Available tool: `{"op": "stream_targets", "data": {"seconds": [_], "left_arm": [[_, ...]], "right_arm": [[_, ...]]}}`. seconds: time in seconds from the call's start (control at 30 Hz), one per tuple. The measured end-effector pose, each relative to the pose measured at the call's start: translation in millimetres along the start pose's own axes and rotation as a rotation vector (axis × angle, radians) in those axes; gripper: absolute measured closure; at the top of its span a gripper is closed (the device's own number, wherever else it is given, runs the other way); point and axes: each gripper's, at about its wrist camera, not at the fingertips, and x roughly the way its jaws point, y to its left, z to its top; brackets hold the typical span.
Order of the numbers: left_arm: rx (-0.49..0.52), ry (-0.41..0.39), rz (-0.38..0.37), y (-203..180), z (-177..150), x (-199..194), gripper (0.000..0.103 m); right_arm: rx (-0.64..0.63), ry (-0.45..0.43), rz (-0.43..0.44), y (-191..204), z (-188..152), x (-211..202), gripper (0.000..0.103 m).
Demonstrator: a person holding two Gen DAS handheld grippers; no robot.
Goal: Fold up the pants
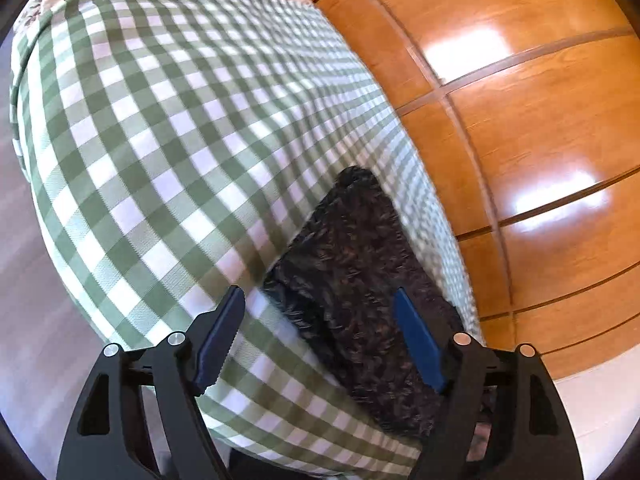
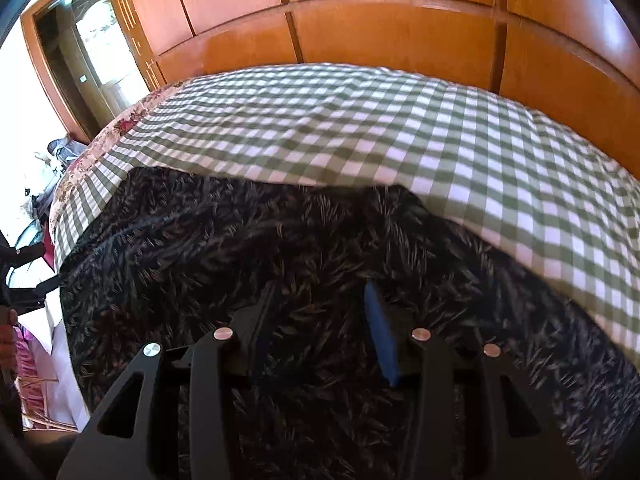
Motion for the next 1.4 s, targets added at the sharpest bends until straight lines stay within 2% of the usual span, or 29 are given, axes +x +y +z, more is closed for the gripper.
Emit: {"op": "stream_targets", "data": {"seconds": [0.07,0.13,0.17,0.23,0.3,0.4,0.5,0.57,0.6,0.67,0.7,0.77,0.8,0.87,0.9,1.03,1.17,1.23,1.33,1.4], "left_arm": [[-0.027,0.041,-0.020,0.2,-3.5,10.4,0.027],[-0.016,0.048,0.000,-2.5,-6.4,16.9,0.027],[-0.002,0.052,0.002,-5.5,-4.7,22.4,0.033],[0.044,0.039,0.023,-18.5,-3.8,28.9,0.043],[0.089,0.009,0.054,-26.4,0.1,34.5,0.088],[0.139,-0.044,0.079,-42.0,1.1,27.3,0.090],[0.192,-0.063,0.181,-51.5,-4.1,18.6,0.091],[0.188,-0.005,0.258,-39.5,-4.8,34.2,0.089],[0.191,0.009,0.296,-34.3,-6.2,41.5,0.079],[0.219,-0.015,0.333,-37.5,-9.3,43.5,0.076],[0.240,-0.023,0.353,-42.3,-9.1,41.0,0.064],[0.262,-0.122,0.441,-51.1,-5.4,23.9,0.053],[0.267,-0.157,0.456,-53.1,-5.3,14.5,0.053],[0.321,-0.231,0.413,-67.0,-4.0,-3.9,0.053],[0.347,-0.238,0.387,-73.4,-5.2,-5.4,0.053],[0.564,-0.129,0.218,-123.5,-20.1,19.6,0.053],[0.708,0.029,0.150,-162.9,-38.6,75.2,0.053],[0.737,0.091,0.152,-171.3,-44.7,105.7,0.053],[0.732,0.170,0.185,-169.8,-30.6,152.2,0.053],[0.704,0.180,0.248,-161.0,-18.8,173.5,0.053]], "right_arm": [[0.015,-0.006,0.006,-3.1,-3.5,3.4,0.058],[0.015,-0.011,0.011,-3.2,-3.9,5.2,0.057],[0.013,-0.013,0.012,-3.0,-4.3,6.0,0.056],[0.011,-0.017,0.016,-3.3,-5.6,7.6,0.054],[0.012,-0.021,0.019,-3.4,-6.3,8.0,0.053],[0.021,-0.033,0.033,-5.1,-8.6,9.2,0.053],[0.021,-0.042,0.029,-4.3,-10.7,9.4,0.052],[0.017,-0.044,0.024,-3.0,-11.5,8.6,0.052],[0.019,-0.045,0.026,-3.0,-12.0,8.2,0.052],[0.022,-0.046,0.028,-3.6,-12.6,7.5,0.052],[0.022,-0.044,0.027,-3.3,-12.8,7.4,0.052],[0.017,-0.038,0.020,-1.6,-12.4,6.0,0.052],[0.015,-0.033,0.018,-0.7,-11.5,5.2,0.052],[0.006,-0.015,0.015,1.5,-6.8,1.6,0.052],[0.003,-0.015,0.017,2.3,-4.3,-1.6,0.053],[-0.010,-0.053,0.031,4.2,10.8,-20.8,0.053],[-0.024,-0.038,0.019,6.1,21.1,-18.1,0.053],[-0.030,-0.013,0.004,7.3,25.8,-6.7,0.053],[-0.023,0.042,-0.026,6.1,31.5,17.9,0.054],[-0.015,0.046,-0.035,0.7,32.3,35.5,0.054]]}}
